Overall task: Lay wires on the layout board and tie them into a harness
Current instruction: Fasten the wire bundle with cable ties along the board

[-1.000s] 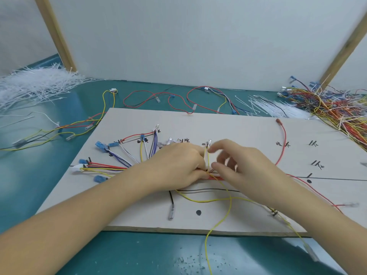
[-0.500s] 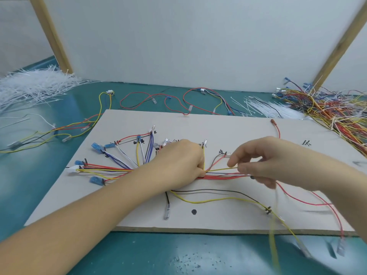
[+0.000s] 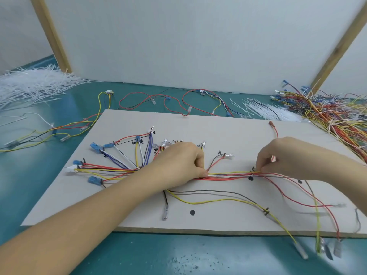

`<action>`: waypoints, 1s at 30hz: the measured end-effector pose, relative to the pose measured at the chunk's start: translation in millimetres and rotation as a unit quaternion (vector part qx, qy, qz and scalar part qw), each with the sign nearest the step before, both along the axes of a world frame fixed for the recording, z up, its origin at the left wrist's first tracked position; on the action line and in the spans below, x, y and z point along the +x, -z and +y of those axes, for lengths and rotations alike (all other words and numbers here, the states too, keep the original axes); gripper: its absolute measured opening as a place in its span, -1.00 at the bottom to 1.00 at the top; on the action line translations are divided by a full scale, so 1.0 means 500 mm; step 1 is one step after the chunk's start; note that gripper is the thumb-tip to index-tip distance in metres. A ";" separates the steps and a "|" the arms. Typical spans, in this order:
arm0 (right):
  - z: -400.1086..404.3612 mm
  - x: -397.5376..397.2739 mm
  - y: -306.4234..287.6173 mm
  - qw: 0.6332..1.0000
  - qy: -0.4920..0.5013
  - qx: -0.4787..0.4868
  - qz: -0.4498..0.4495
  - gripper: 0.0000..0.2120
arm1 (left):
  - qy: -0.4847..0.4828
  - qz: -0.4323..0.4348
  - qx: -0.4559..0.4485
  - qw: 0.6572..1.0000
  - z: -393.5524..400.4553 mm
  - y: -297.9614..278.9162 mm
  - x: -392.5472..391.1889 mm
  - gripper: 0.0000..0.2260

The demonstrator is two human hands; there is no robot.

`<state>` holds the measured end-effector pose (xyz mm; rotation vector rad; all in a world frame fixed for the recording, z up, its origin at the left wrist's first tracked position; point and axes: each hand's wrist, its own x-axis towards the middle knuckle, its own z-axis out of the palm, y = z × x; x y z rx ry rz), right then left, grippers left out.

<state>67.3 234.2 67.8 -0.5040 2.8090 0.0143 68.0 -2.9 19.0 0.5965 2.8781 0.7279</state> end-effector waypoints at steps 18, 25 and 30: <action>0.037 -0.060 0.021 0.880 -0.376 0.107 0.269 -0.78 | -0.032 0.021 -0.002 0.999 0.005 0.001 0.019 -0.73; 0.056 -0.092 0.015 0.980 -0.145 0.116 0.073 -0.78 | -0.034 0.008 -0.007 0.999 0.006 -0.002 0.015 -0.73; 0.048 -0.100 0.003 0.990 -0.089 0.042 0.099 -0.79 | -0.036 0.011 0.002 0.999 0.004 0.001 0.017 -0.73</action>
